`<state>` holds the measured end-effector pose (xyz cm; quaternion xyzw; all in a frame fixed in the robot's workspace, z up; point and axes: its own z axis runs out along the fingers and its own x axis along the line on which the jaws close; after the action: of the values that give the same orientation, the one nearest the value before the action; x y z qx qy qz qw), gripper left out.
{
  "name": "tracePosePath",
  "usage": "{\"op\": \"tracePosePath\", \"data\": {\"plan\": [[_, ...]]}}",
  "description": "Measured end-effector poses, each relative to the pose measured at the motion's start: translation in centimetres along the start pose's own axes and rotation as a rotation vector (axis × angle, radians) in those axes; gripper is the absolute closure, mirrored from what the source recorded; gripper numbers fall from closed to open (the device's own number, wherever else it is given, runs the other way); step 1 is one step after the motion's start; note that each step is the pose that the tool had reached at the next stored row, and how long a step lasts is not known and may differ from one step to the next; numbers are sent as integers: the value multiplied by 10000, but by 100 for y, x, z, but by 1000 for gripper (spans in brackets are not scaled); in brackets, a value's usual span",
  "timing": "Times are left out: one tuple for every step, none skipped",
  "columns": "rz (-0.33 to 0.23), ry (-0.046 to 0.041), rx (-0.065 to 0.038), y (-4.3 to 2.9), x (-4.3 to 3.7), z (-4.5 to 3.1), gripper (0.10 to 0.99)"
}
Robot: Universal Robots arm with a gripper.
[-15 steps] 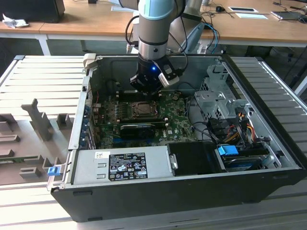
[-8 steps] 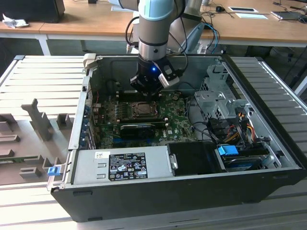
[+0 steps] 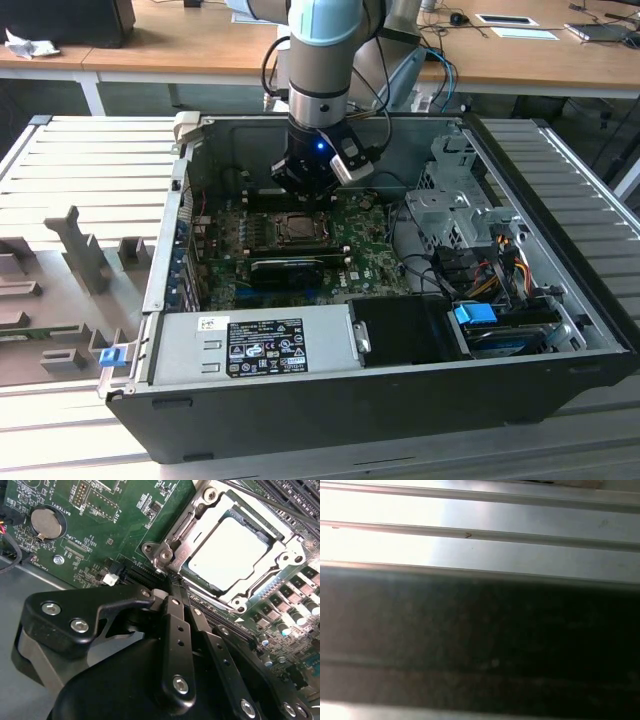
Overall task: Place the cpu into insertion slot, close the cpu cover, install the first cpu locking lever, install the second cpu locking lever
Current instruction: 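Install the first cpu locking lever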
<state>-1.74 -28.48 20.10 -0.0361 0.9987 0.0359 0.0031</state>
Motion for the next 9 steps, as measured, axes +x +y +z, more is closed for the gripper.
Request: {"op": "tracePosePath", "data": {"plan": [[0,-1,-9,0,0,0,980],[1,-2,-19,0,0,0,980],[0,-5,-24,1,0,-4,980],[-1,-6,-25,2,-1,-13,980],[-1,-7,-25,4,-1,-32,980],[-1,-3,-21,5,-1,-63,980],[0,-3,-21,7,-1,-88,980],[-1,-2,-21,10,-2,-128,980],[-1,-2,-16,10,-2,-131,980]]}}
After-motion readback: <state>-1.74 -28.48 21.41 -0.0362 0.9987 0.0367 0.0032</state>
